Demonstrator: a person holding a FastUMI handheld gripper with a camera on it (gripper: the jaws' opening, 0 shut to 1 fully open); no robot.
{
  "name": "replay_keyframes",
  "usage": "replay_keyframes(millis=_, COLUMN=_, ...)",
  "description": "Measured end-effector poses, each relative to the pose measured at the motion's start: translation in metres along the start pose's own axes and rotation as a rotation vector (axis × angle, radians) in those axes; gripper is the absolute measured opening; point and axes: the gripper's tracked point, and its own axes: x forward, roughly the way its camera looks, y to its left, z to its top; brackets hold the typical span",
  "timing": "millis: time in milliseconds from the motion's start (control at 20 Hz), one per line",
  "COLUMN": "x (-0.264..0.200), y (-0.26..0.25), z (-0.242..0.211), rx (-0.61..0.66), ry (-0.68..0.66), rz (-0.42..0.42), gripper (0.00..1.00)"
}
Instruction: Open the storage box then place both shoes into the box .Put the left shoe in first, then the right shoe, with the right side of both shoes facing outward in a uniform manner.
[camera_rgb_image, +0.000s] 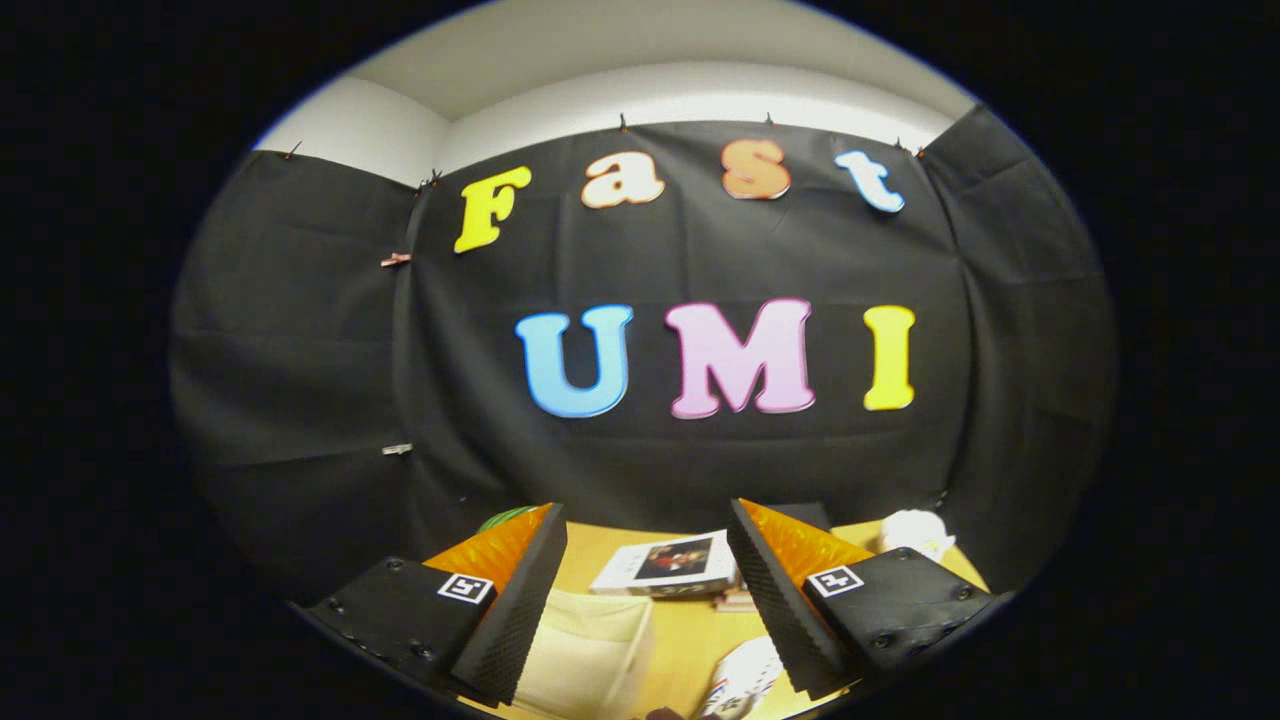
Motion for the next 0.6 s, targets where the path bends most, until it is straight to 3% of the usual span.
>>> replay_keyframes(millis=100, x=-0.018, y=-0.044, z=0.018, rx=-0.049, ry=-0.038, rz=-0.083, gripper=0.98)
replay_keyframes(millis=300, x=-0.045, y=-0.098, z=0.009, rx=-0.065, ry=-0.021, rz=-0.197, gripper=0.98)
replay_keyframes(millis=600, x=-0.05, y=-0.114, z=-0.006, rx=-0.081, ry=0.014, rz=-0.196, gripper=0.98)
